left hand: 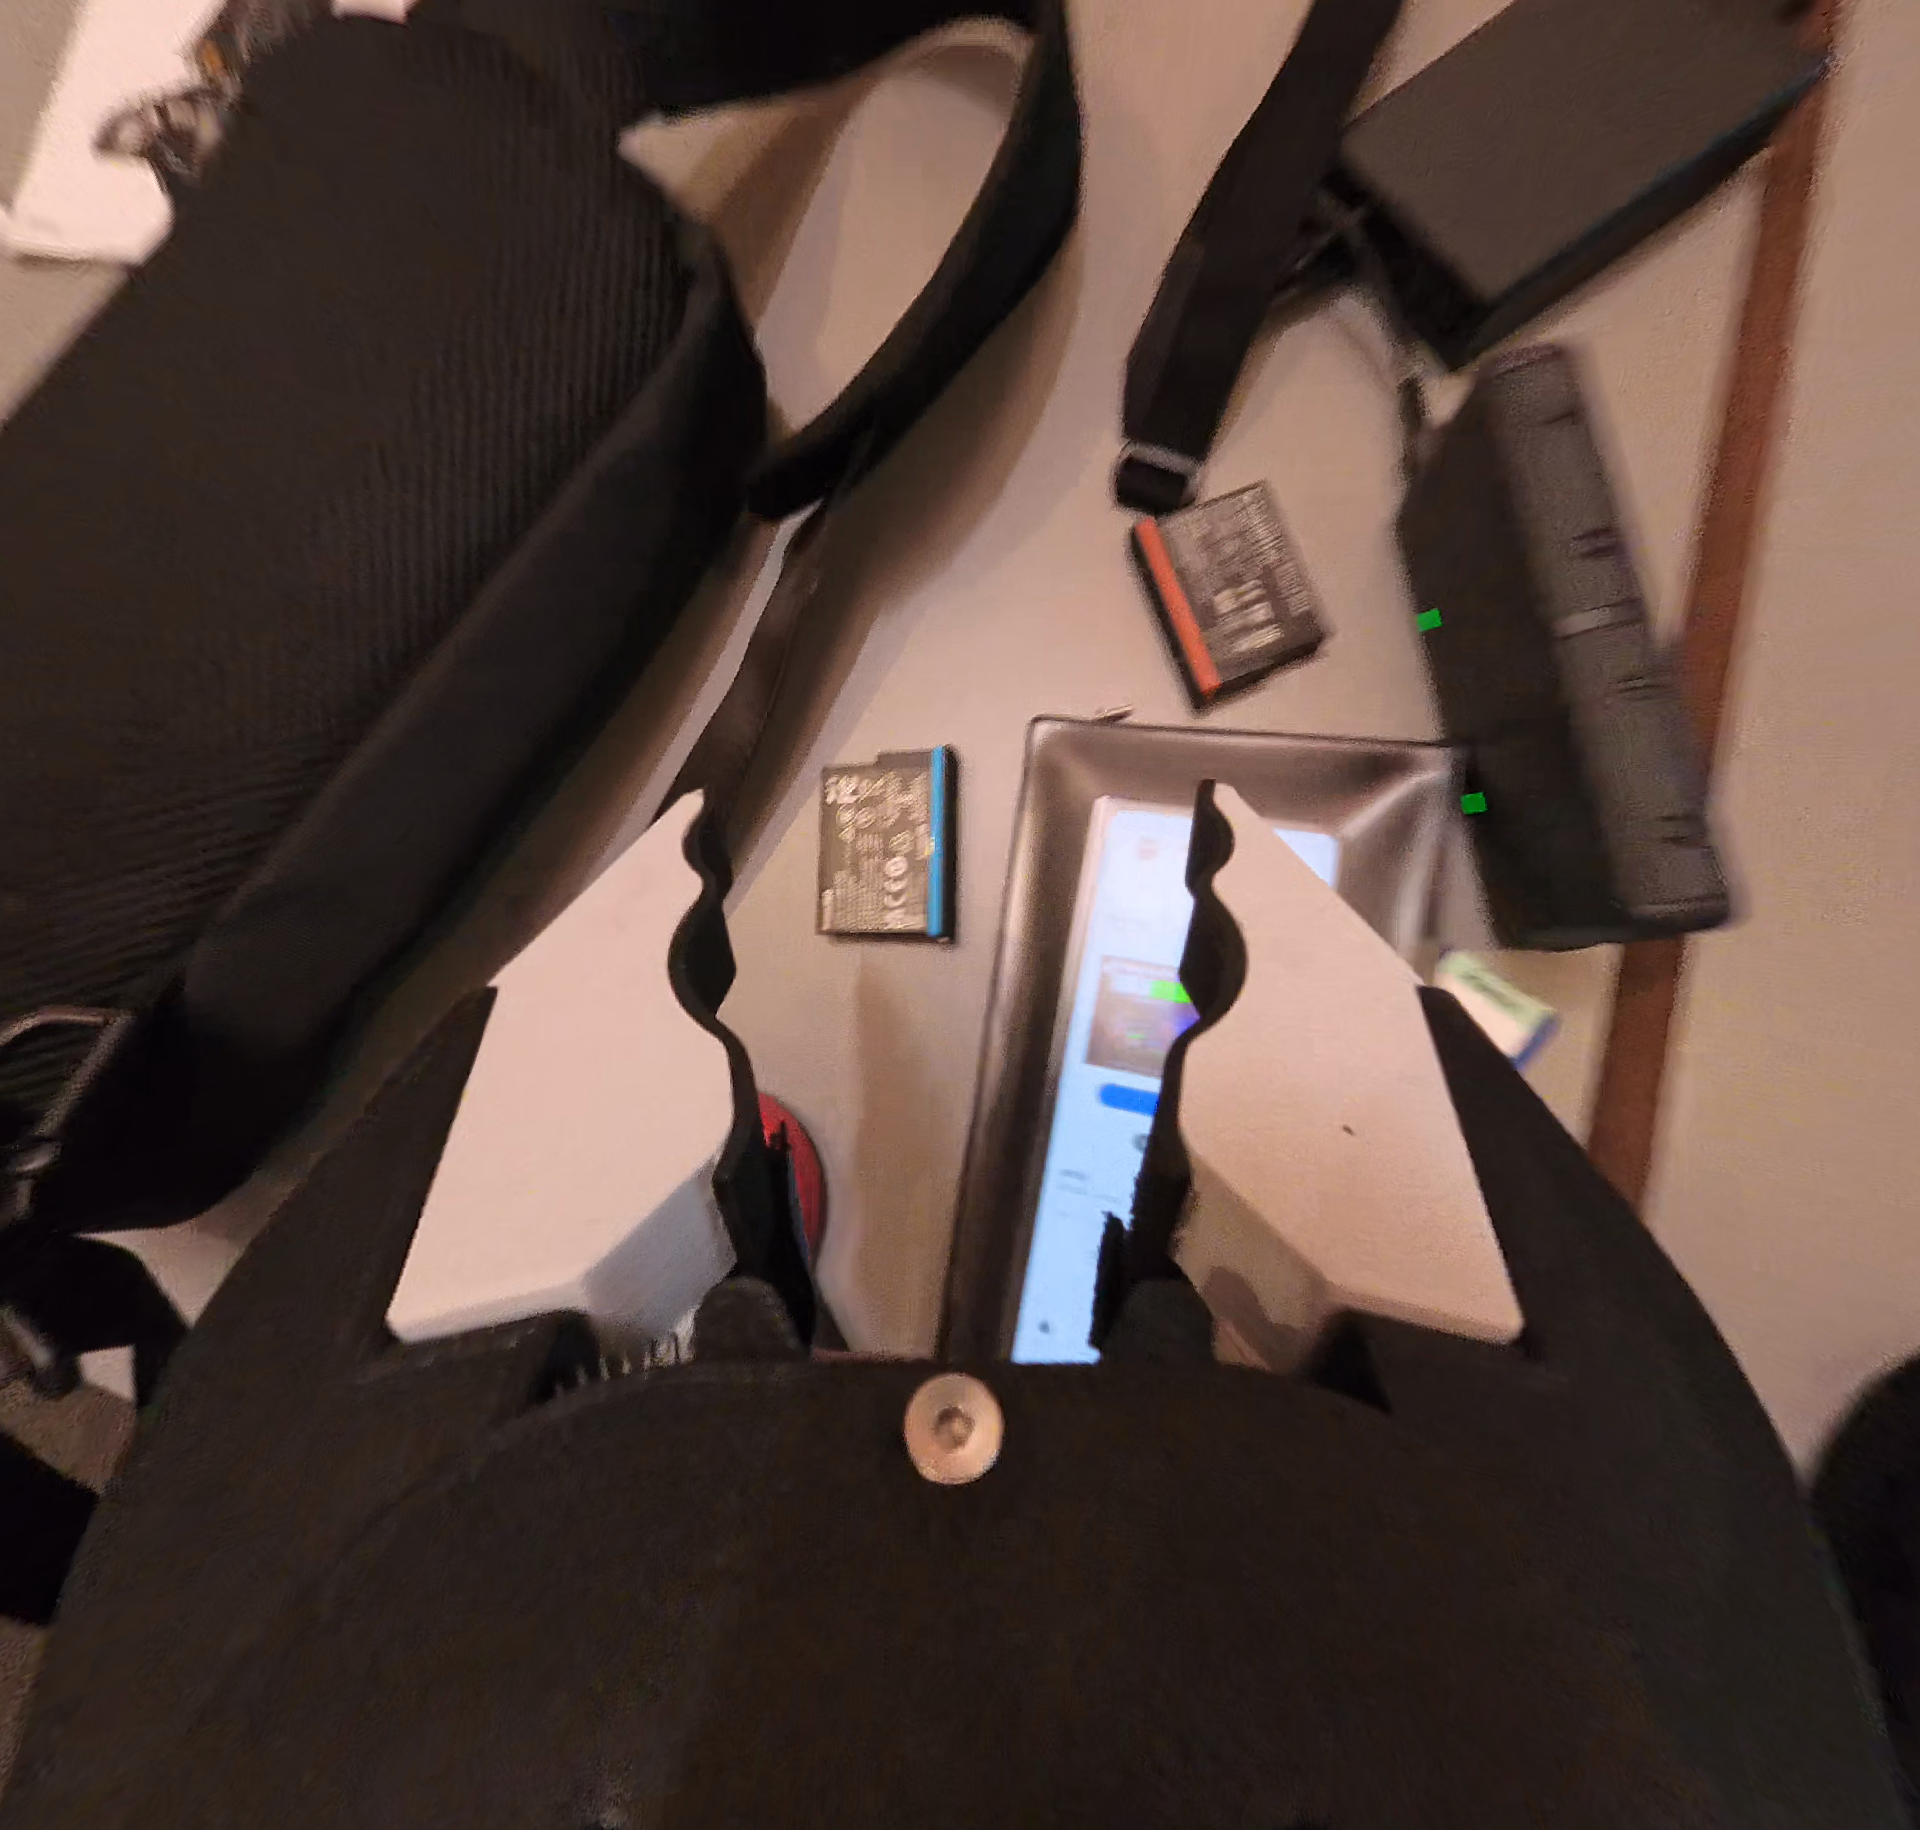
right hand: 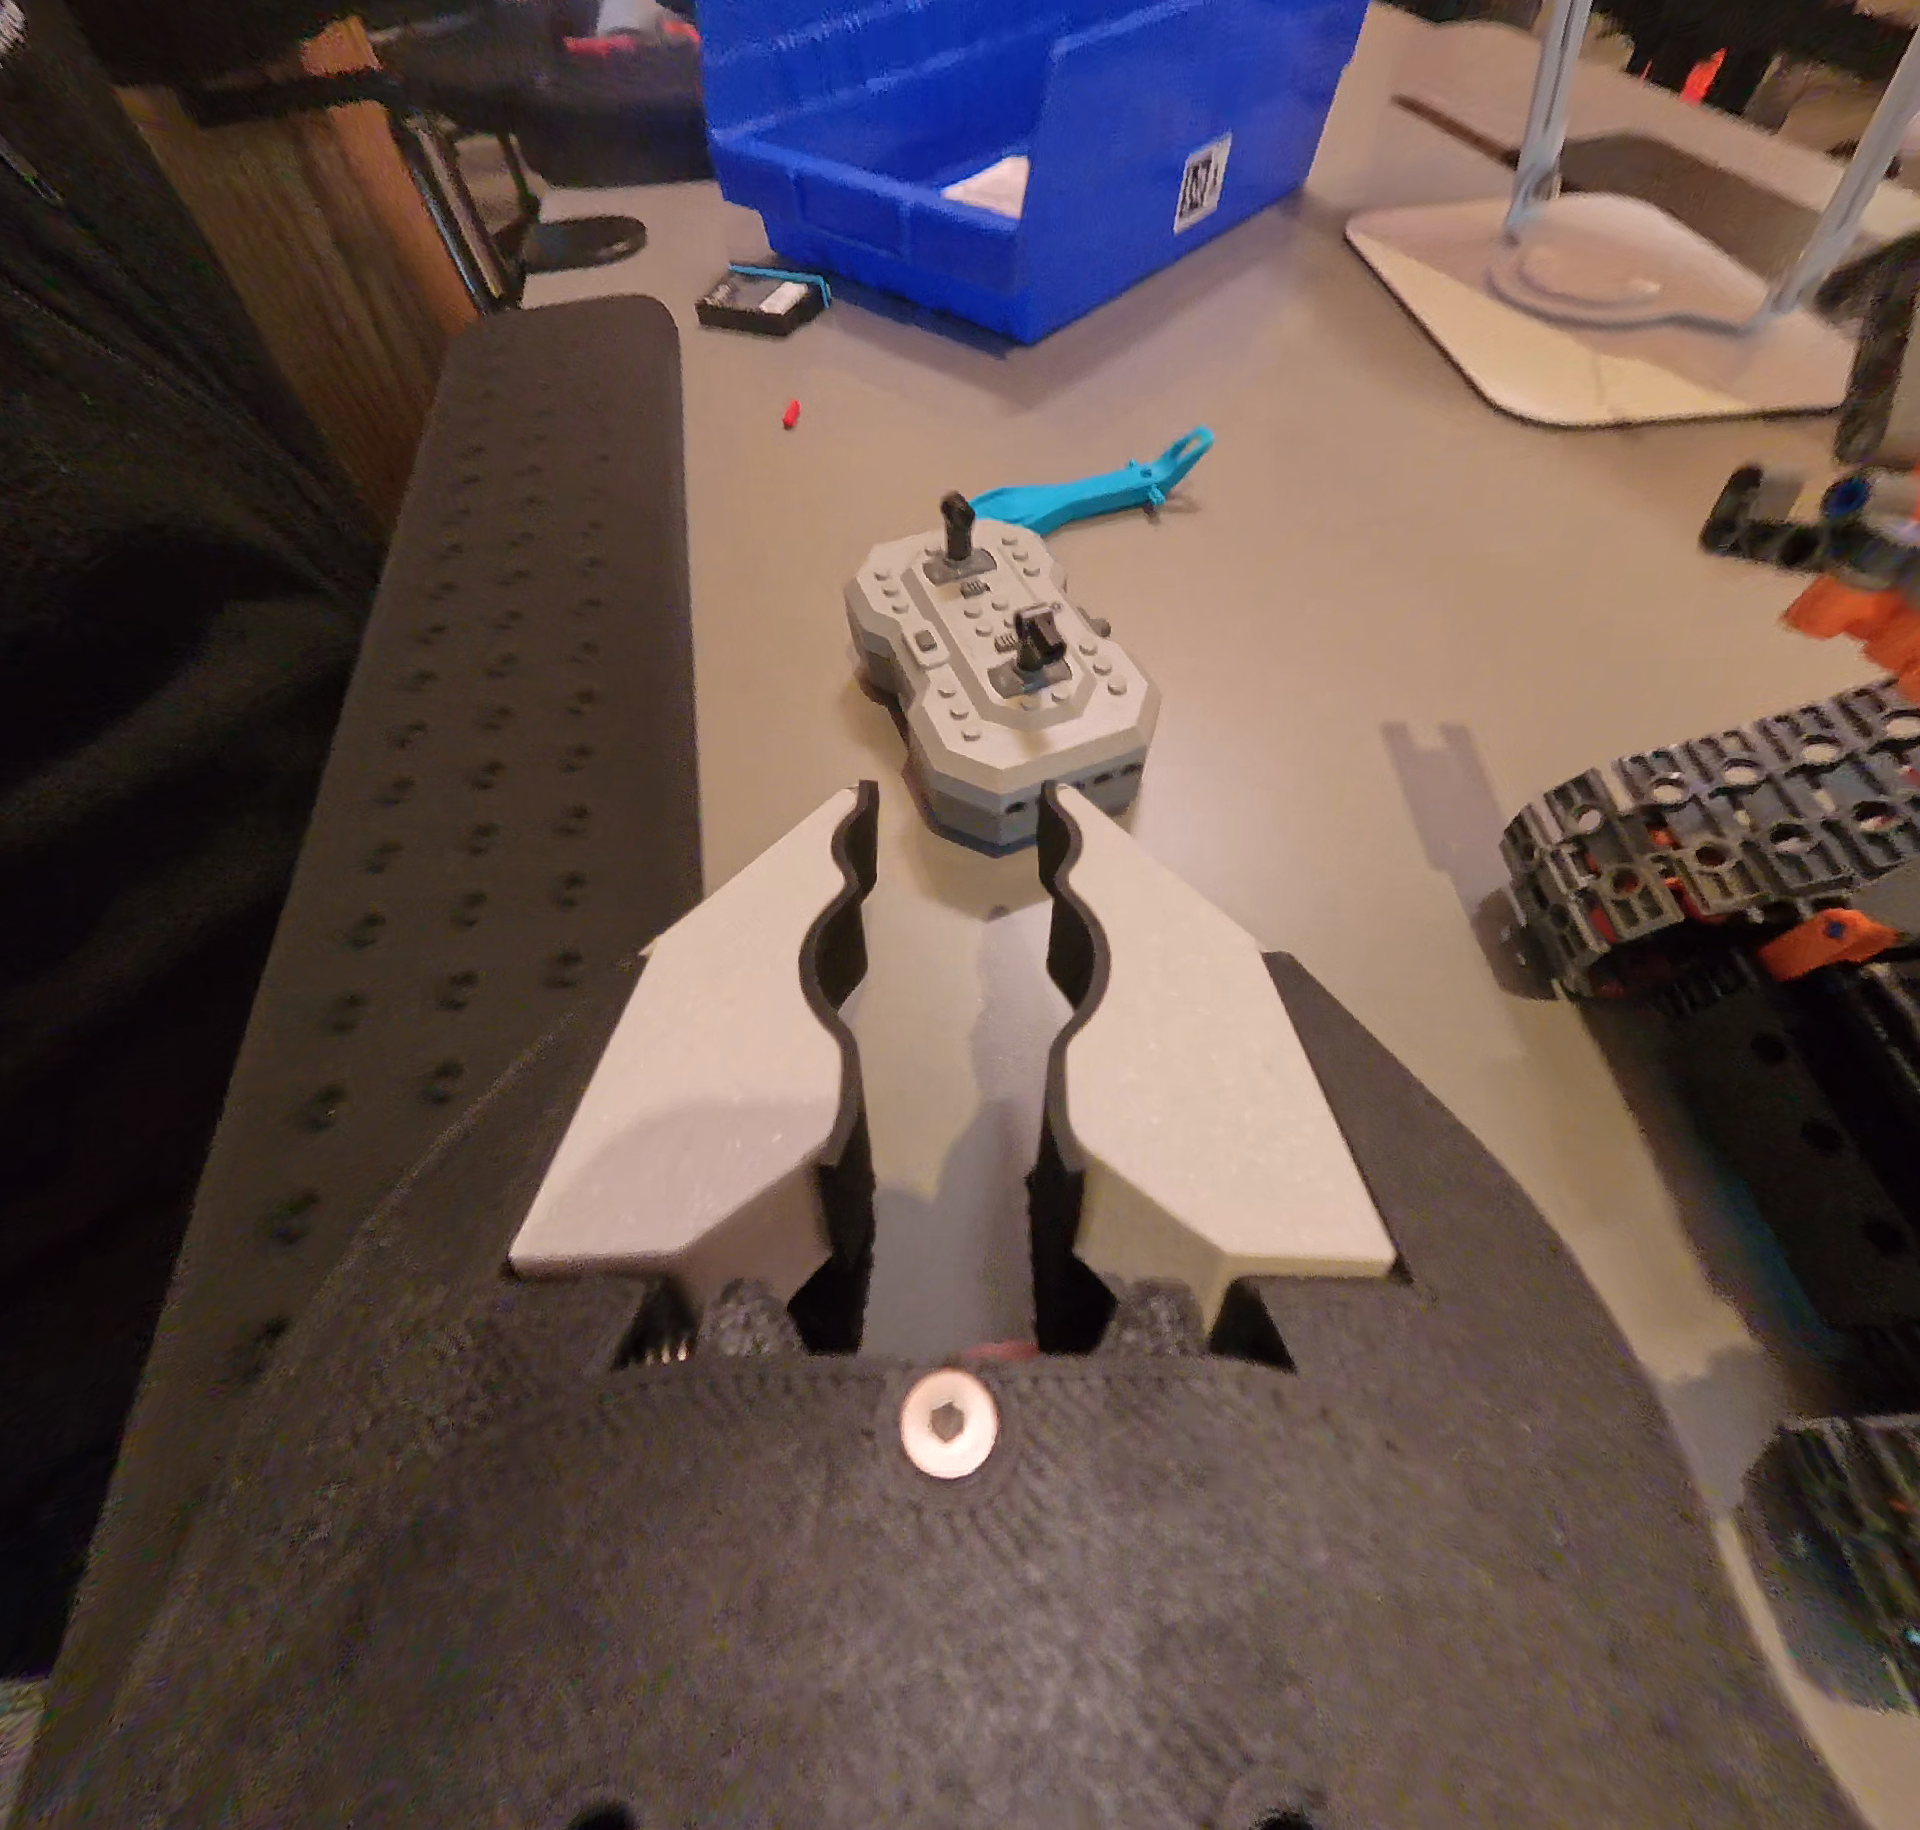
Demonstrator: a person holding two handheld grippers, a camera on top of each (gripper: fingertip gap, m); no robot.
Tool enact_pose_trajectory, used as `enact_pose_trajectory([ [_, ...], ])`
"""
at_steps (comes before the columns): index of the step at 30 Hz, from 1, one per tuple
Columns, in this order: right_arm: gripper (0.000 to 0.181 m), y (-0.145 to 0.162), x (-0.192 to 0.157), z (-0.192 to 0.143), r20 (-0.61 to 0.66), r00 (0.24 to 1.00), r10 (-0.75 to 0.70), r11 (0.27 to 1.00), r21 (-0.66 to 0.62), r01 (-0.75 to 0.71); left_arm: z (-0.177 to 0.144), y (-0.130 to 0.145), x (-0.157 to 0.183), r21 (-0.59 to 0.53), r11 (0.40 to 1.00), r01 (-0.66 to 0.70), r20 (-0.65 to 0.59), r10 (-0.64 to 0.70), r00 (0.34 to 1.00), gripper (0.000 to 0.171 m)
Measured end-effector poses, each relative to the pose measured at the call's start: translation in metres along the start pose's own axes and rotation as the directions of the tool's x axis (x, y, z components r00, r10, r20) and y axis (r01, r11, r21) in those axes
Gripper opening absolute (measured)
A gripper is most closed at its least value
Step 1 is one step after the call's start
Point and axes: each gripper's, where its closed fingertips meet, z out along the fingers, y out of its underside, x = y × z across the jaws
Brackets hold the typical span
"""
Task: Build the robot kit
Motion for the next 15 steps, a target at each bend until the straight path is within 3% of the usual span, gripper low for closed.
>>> enact_pose_trajectory([
  [3, 0.03, -0.015, -0.005, -0.021, -0.027, 0.998, -0.058, 0.998, 0.038, 0.059, -0.04, -0.038, 0.032, 0.08, 0.992, -0.102, 0.045, 0.099, 0.994, 0.086],
  [6, 0.032, -0.031, 0.0, -0.056, -0.12, 0.987, -0.106, 0.991, 0.074, 0.115, -0.085, -0.078, 0.089, 0.161, 0.96, -0.228, 0.082, 0.217, 0.973, 0.088],
  [11, 0.041, -0.051, 0.052, -0.136, -0.425, 0.899, -0.104, 0.984, 0.086, 0.155, -0.165, -0.133, 0.242, 0.378, 0.84, -0.388, 0.056, 0.398, 0.916, 0.091],
  [15, 0.046, -0.07, 0.106, -0.184, -0.557, 0.828, -0.057, 0.971, 0.161, 0.175, -0.212, -0.15, 0.381, 0.523, 0.694, -0.496, 0.035, 0.563, 0.825, 0.085],
])
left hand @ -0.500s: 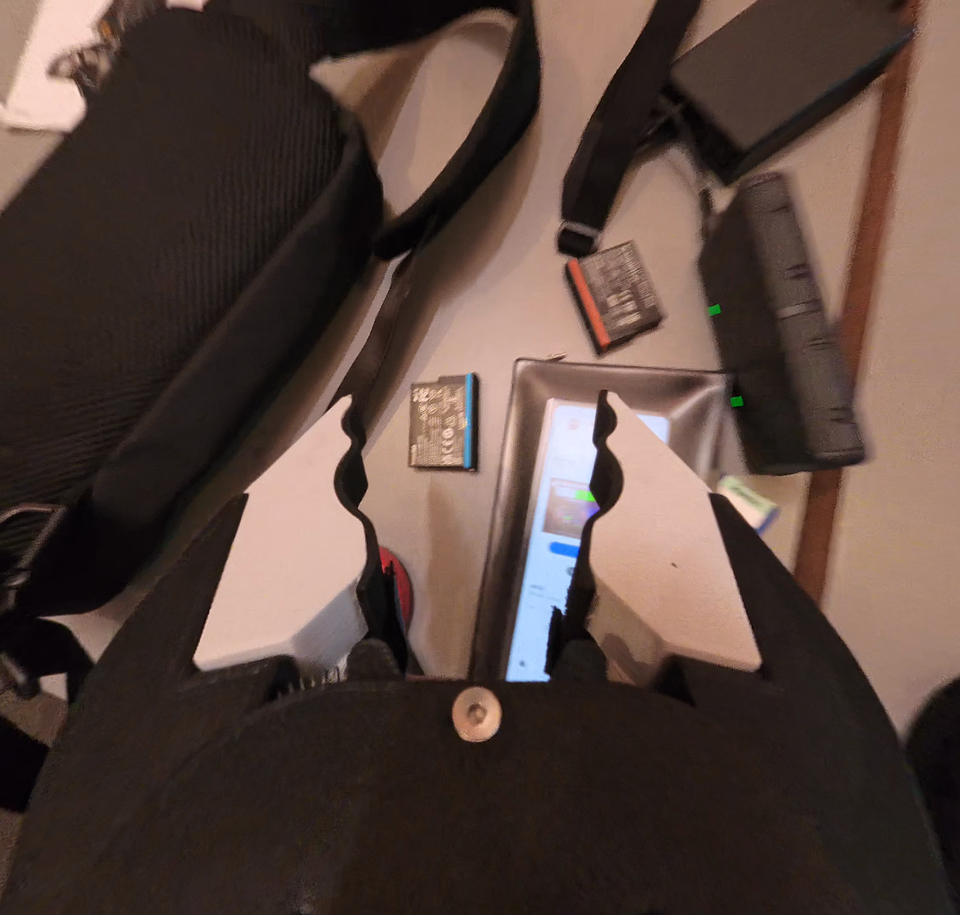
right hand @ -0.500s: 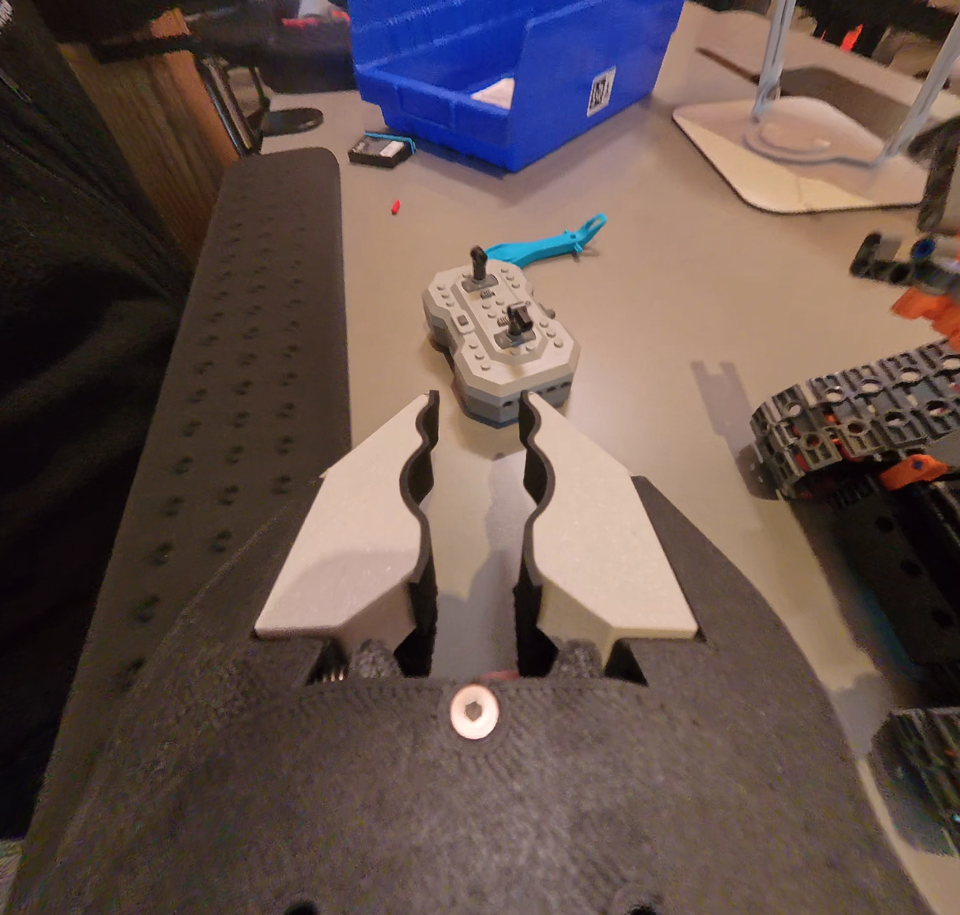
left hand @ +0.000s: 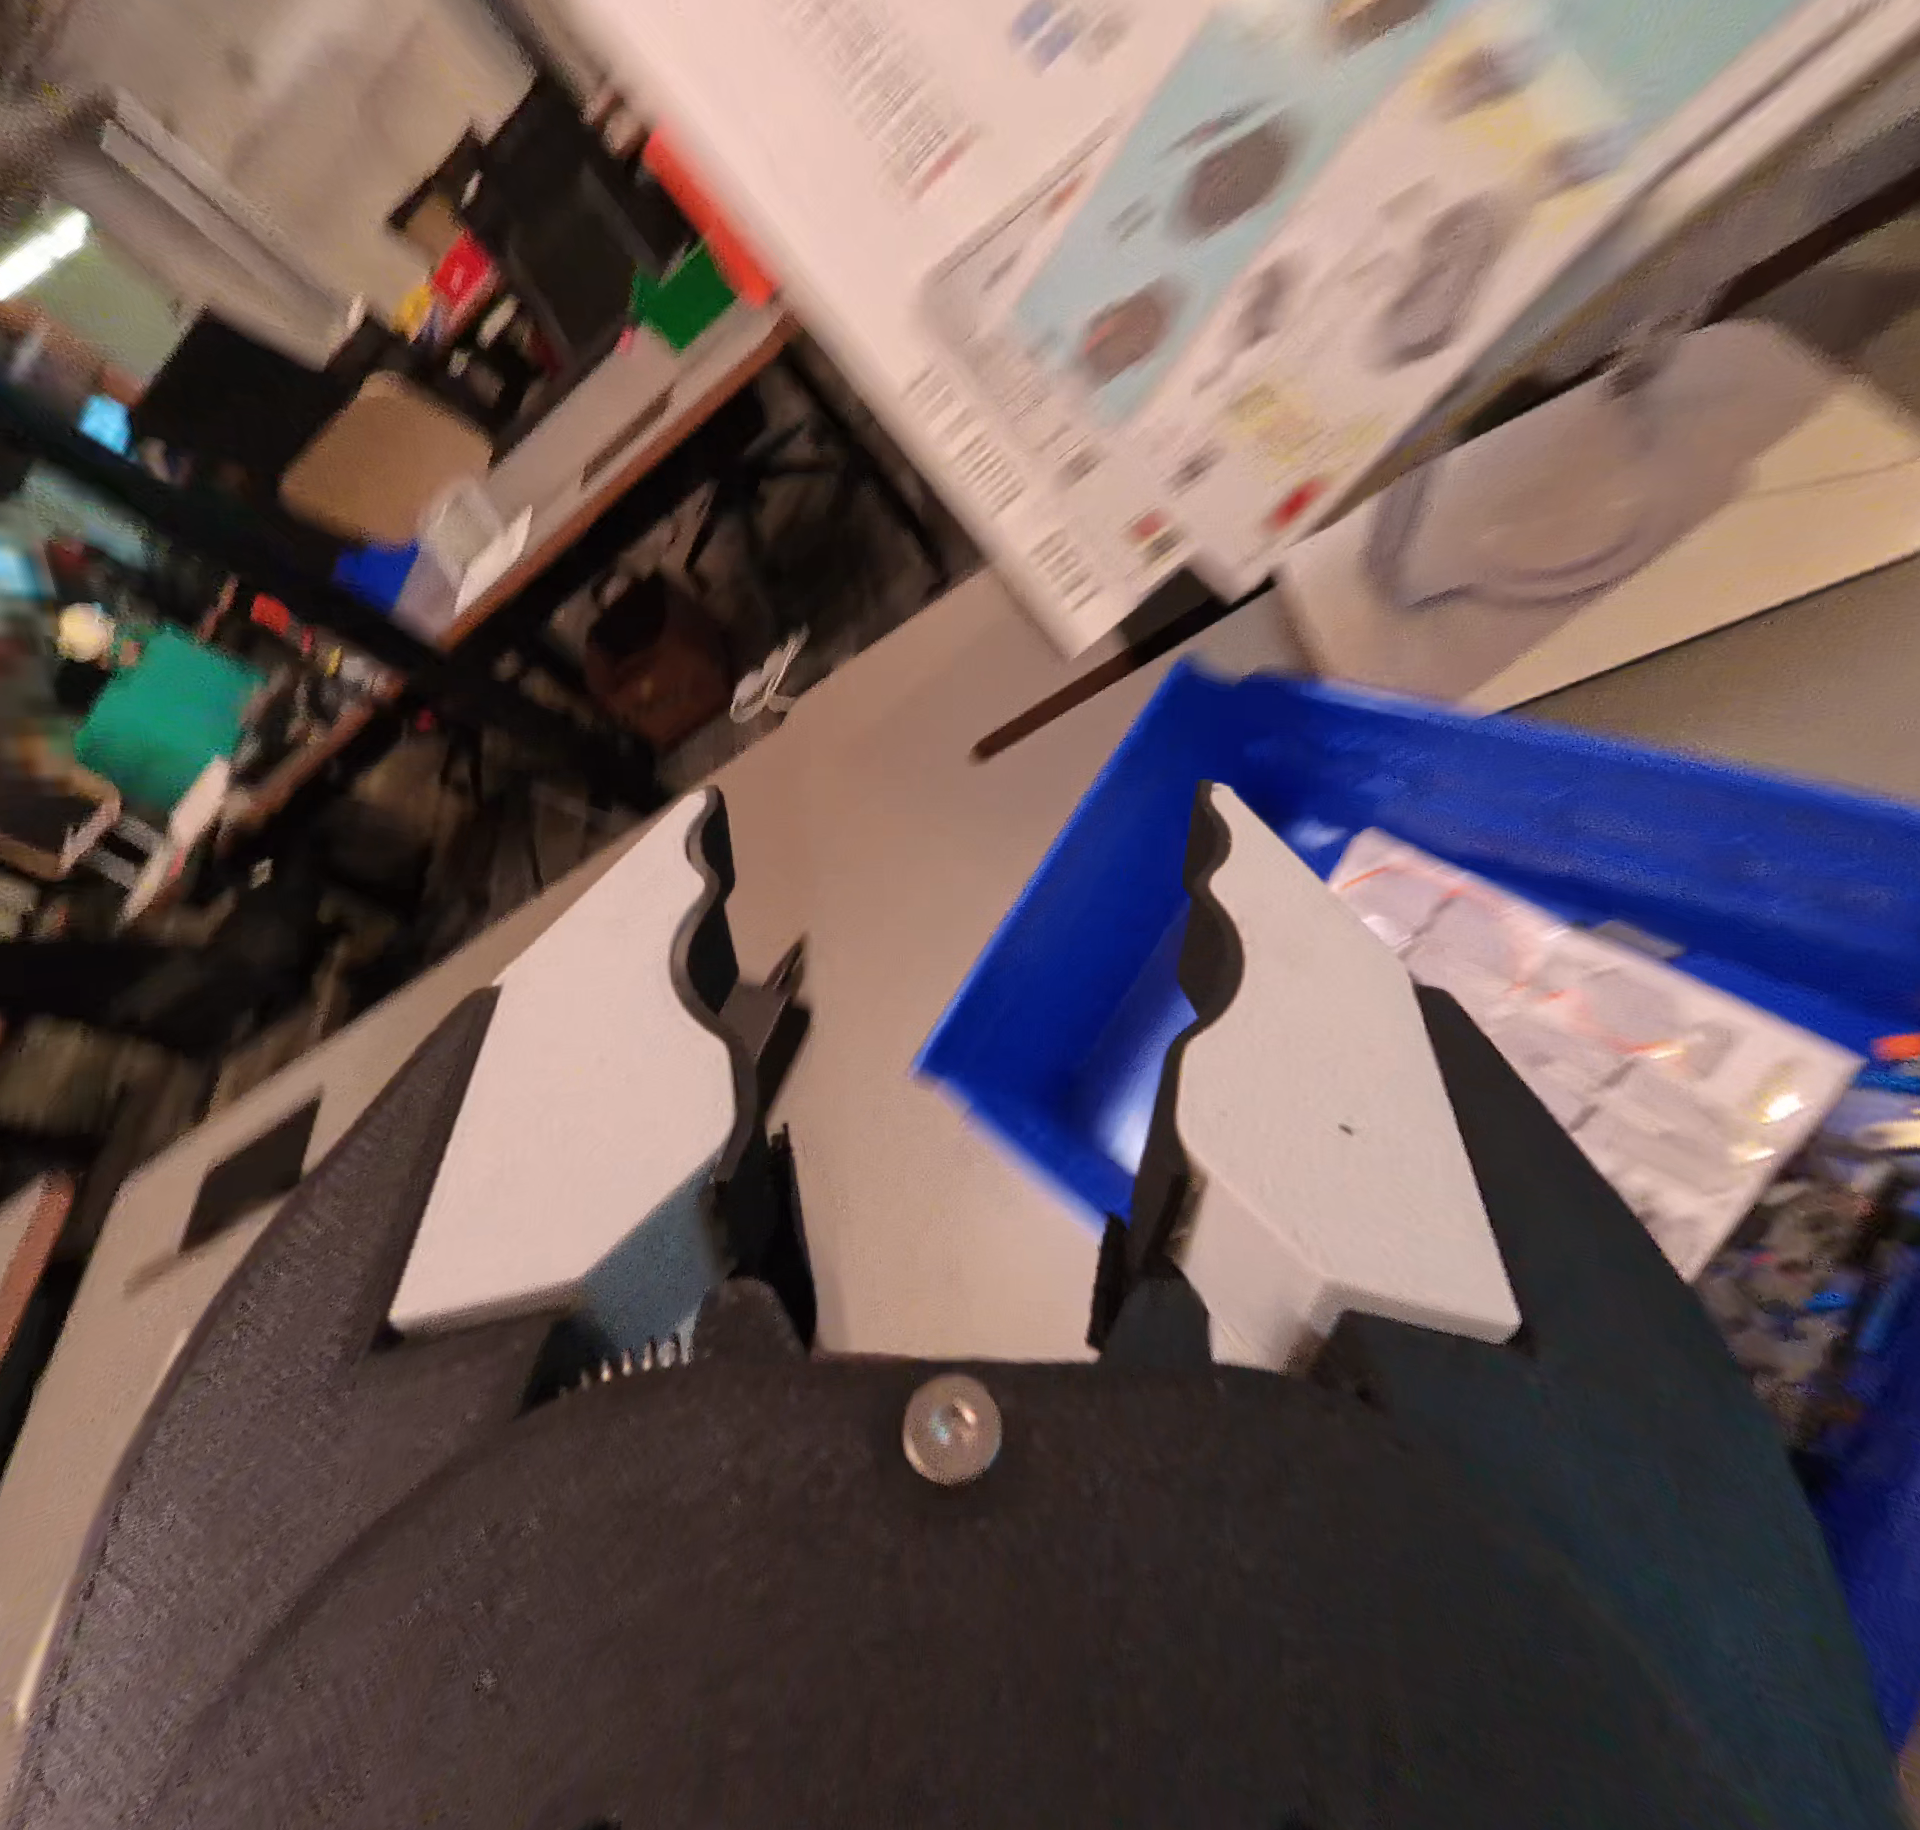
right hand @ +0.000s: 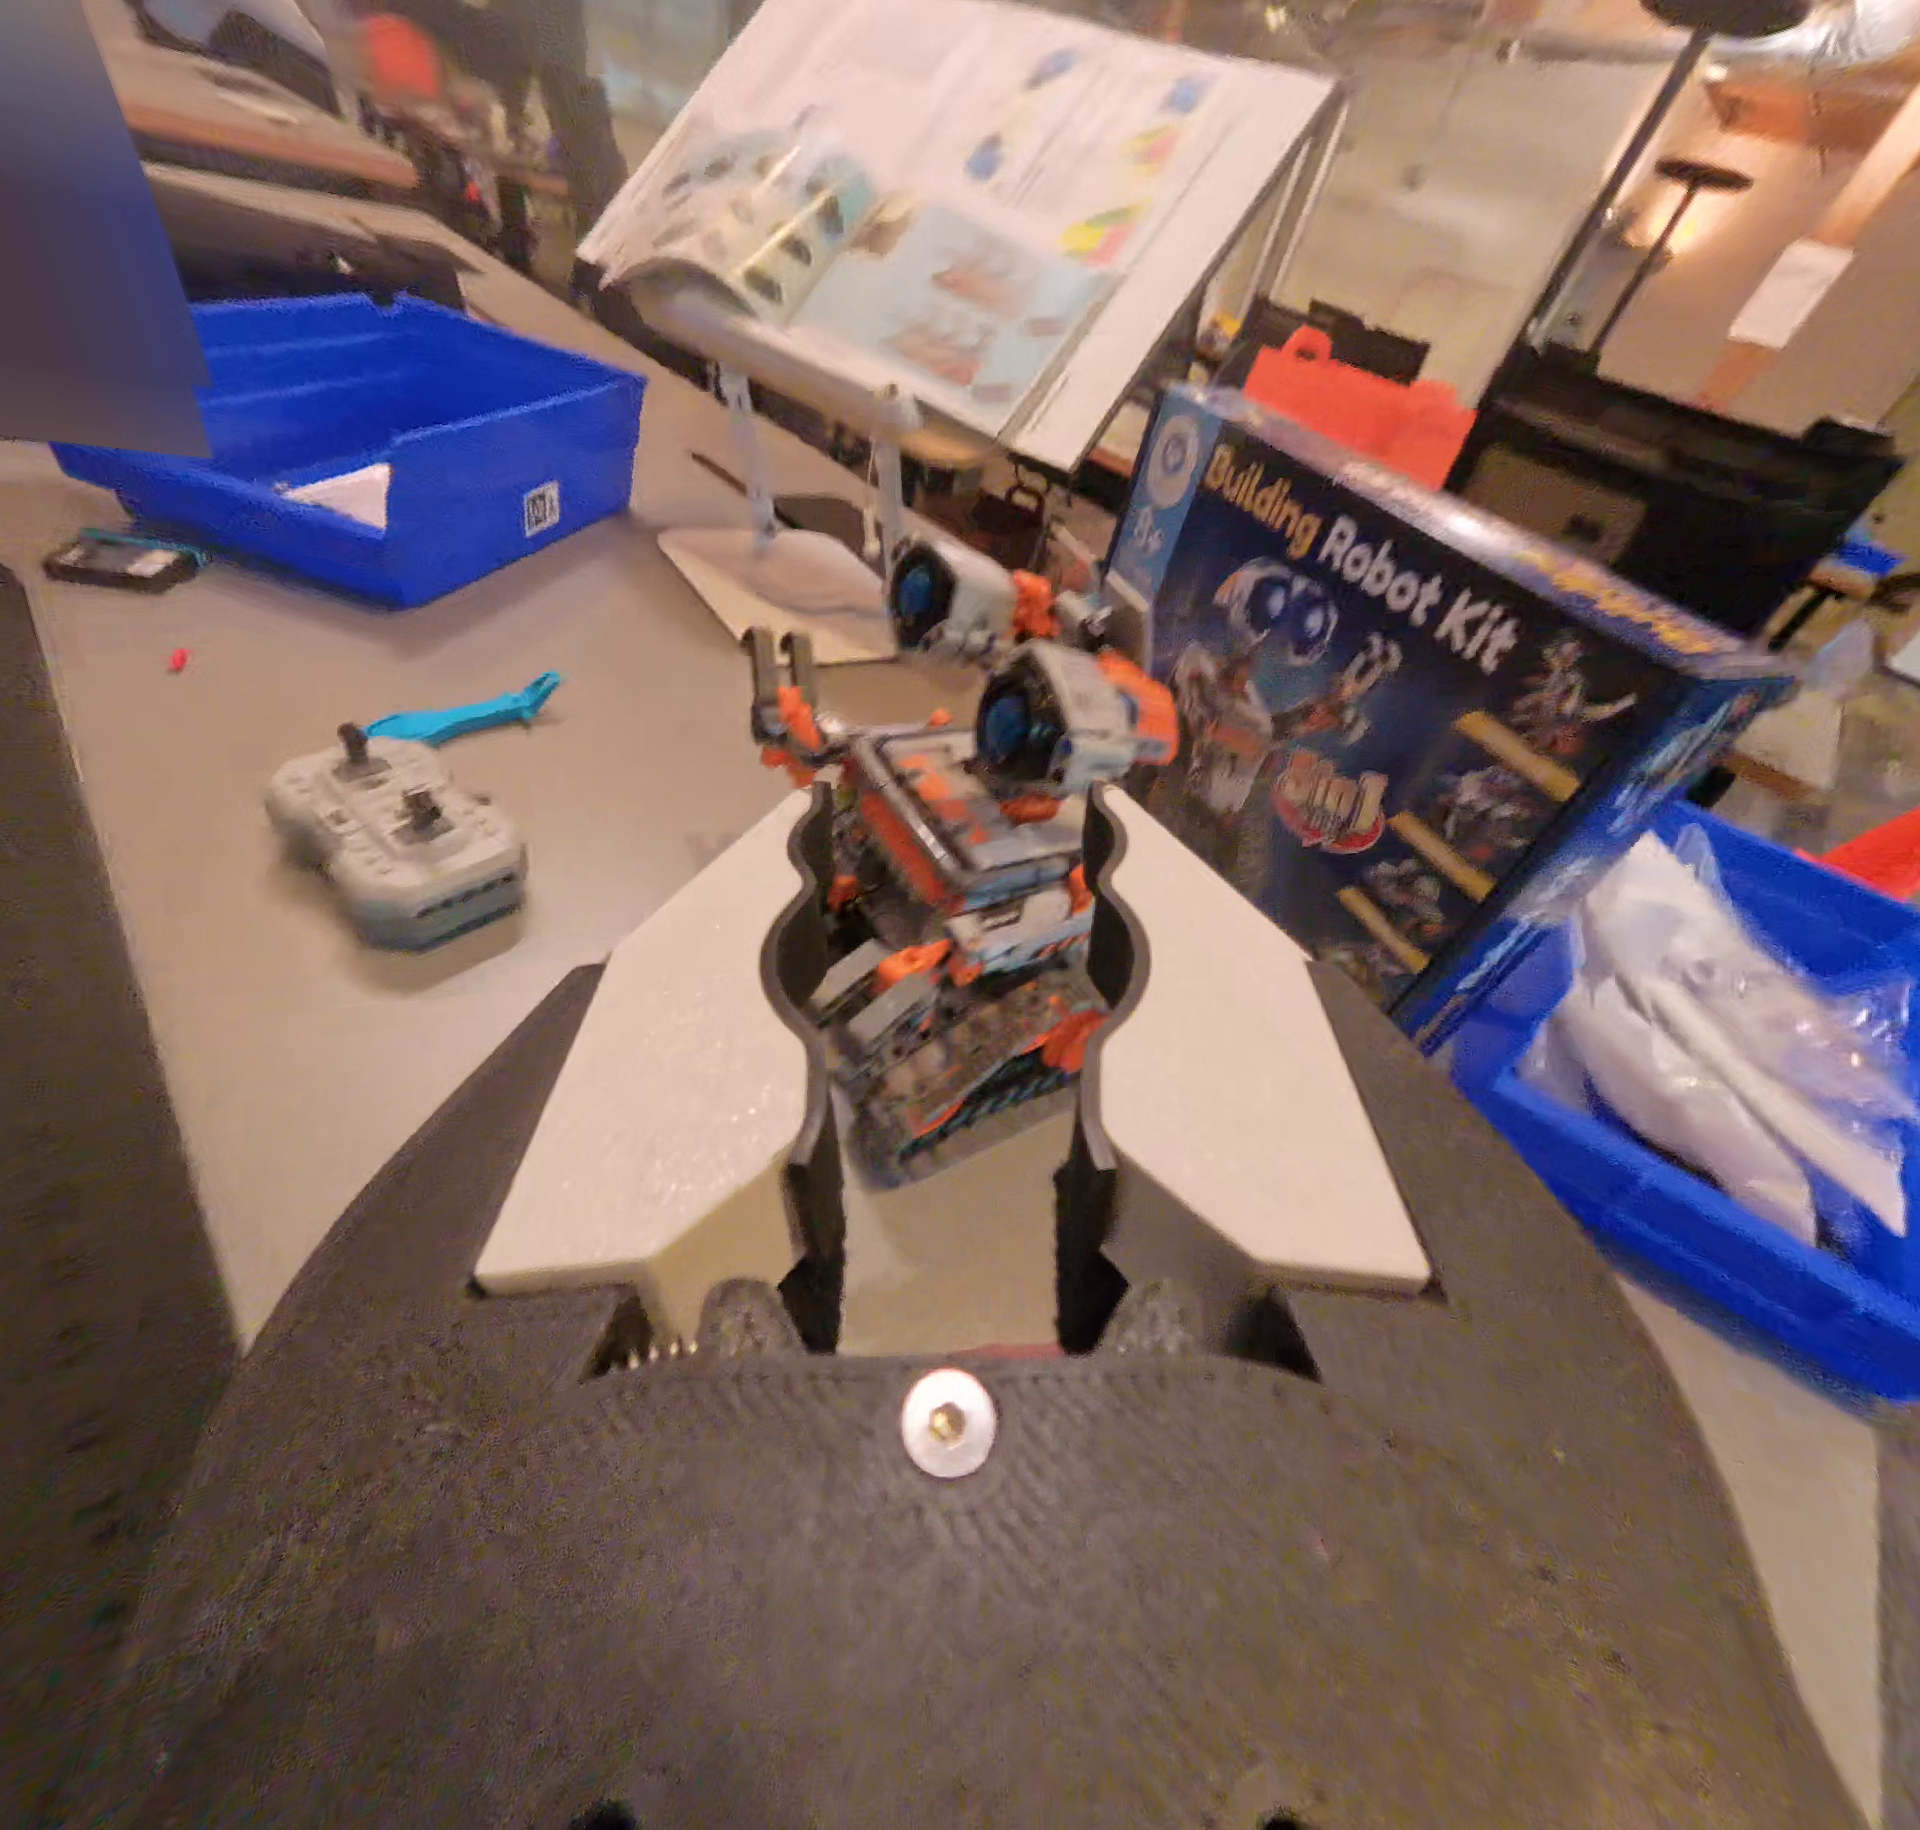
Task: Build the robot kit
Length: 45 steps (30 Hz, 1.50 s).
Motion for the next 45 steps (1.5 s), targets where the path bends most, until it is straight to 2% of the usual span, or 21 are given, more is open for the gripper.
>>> enact_pose_trajectory([
  [3, 0.046, -0.014, 0.026, 0.017, -0.008, 0.999, -0.052, 0.999, 0.006, 0.052, 0.021, -0.056, 0.07, 0.095, 0.983, -0.156, -0.031, 0.16, 0.987, 0.078],
  [6, 0.046, -0.029, 0.03, 0.042, 0.04, 0.991, -0.127, 0.992, -0.014, 0.127, 0.052, -0.097, 0.124, 0.173, 0.953, -0.248, -0.065, 0.262, 0.963, 0.071],
  [10, 0.049, -0.049, 0.029, 0.066, 0.057, 0.976, -0.211, 0.976, -0.05, 0.214, 0.087, -0.126, 0.17, 0.242, 0.948, -0.208, -0.184, 0.255, 0.949, 0.072],
  [14, 0.062, -0.059, 0.03, 0.083, 0.046, 0.957, -0.287, 0.95, -0.115, 0.29, 0.113, -0.131, 0.187, 0.242, 0.952, -0.187, -0.218, 0.241, 0.946, 0.079],
  [16, 0.063, -0.064, 0.034, 0.091, 0.057, 0.952, -0.301, 0.943, -0.133, 0.306, 0.111, -0.135, 0.179, 0.277, 0.943, -0.184, -0.175, 0.238, 0.955, 0.076],
  [18, 0.063, -0.066, 0.04, 0.098, 0.071, 0.94, -0.333, 0.925, -0.167, 0.34, 0.113, -0.128, 0.155, 0.257, 0.951, -0.172, -0.127, 0.21, 0.969, 0.075],
  [22, 0.064, -0.079, 0.046, 0.122, 0.138, 0.926, -0.352, 0.909, -0.185, 0.374, 0.124, -0.108, 0.107, 0.219, 0.976, -0.009, -0.135, 0.039, 0.99, 0.079],
  [26, 0.072, -0.088, 0.048, 0.17, 0.209, 0.906, -0.368, 0.891, -0.2, 0.408, 0.14, -0.083, 0.069, 0.136, 0.989, -0.053, -0.041, 0.059, 0.997, 0.086],
  [31, 0.087, -0.107, 0.025, 0.25, 0.302, 0.851, -0.43, 0.845, -0.197, 0.497, 0.159, -0.056, 0.037, 0.099, 0.974, 0.205, -0.123, -0.192, 0.974, 0.088],
  [34, 0.087, -0.116, 0.013, 0.306, 0.345, 0.839, -0.421, 0.845, -0.186, 0.501, 0.166, -0.041, 0.028, 0.08, 0.949, 0.305, -0.135, -0.292, 0.947, 0.088],
  [36, 0.091, -0.11, 0.012, 0.342, 0.362, 0.842, -0.401, 0.835, -0.234, 0.498, 0.173, -0.029, 0.028, 0.041, 0.948, 0.316, -0.12, -0.309, 0.943, 0.09],
  [39, 0.092, -0.098, 0.021, 0.388, 0.354, 0.797, -0.489, 0.762, -0.273, 0.588, 0.177, -0.025, 0.025, 0.01, 0.939, 0.342, -0.111, -0.339, 0.934, 0.098],
  [45, 0.089, -0.087, 0.023, 0.436, 0.353, 0.784, -0.51, 0.73, -0.304, 0.612, 0.177, -0.025, 0.033, -0.116, 0.938, 0.327, -0.166, -0.343, 0.924, 0.091],
])
